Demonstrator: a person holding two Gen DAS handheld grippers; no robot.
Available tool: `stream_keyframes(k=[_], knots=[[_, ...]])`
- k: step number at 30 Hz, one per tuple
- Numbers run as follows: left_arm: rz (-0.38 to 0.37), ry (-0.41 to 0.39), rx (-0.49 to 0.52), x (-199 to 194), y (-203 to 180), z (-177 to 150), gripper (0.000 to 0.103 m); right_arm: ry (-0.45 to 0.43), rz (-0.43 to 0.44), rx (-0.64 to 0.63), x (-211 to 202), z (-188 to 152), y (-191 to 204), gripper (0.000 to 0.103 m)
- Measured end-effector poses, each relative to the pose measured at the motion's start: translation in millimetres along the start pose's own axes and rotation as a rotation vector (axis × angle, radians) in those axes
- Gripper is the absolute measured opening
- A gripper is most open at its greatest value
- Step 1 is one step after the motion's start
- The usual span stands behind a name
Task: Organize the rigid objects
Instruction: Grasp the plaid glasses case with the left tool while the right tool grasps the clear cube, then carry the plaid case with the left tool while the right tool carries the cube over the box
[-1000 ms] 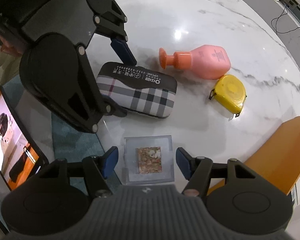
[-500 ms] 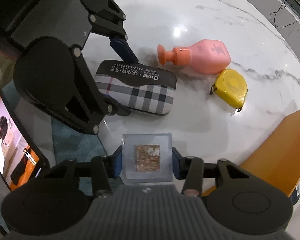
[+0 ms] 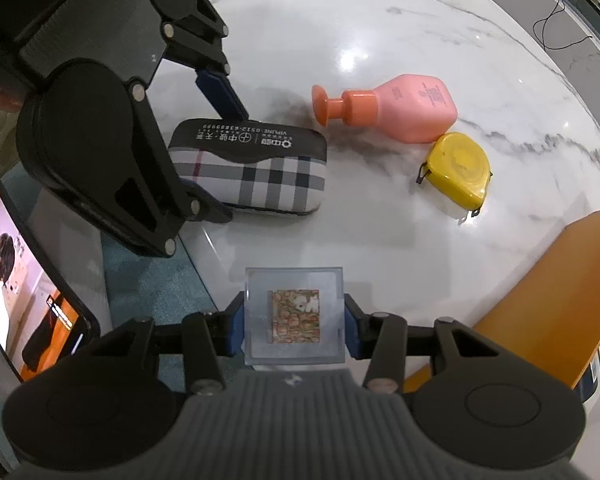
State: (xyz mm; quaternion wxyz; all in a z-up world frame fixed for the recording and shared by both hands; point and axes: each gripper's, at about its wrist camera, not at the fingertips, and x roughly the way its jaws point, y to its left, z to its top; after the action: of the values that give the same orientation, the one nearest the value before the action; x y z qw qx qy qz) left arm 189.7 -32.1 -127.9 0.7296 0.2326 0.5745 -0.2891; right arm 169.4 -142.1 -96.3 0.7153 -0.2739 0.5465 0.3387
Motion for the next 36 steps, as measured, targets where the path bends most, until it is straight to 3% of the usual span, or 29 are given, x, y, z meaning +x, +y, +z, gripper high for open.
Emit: stream_keyframes(k=[7,16,25,36], knots=[[-0.001,0.041,-0.014,1,-1,3,0.073,-0.003,-0.001,0.000,-1,-1,0,0.047],[0.002,0.001,-0.010,-10,-3,-1,0.072,-0.008,-0.007,-0.011,-7,-2,3,0.047],[-0.001,-0.086,-0.005,-44,-5,1,0.072,-0.029,-0.051,-0.030,-30,-3,7,0.047],[0.009,-0.249,0.021,-123,-31,37,0.072,-0.128,-0.143,-0.062,-116,-9,3,0.047]])
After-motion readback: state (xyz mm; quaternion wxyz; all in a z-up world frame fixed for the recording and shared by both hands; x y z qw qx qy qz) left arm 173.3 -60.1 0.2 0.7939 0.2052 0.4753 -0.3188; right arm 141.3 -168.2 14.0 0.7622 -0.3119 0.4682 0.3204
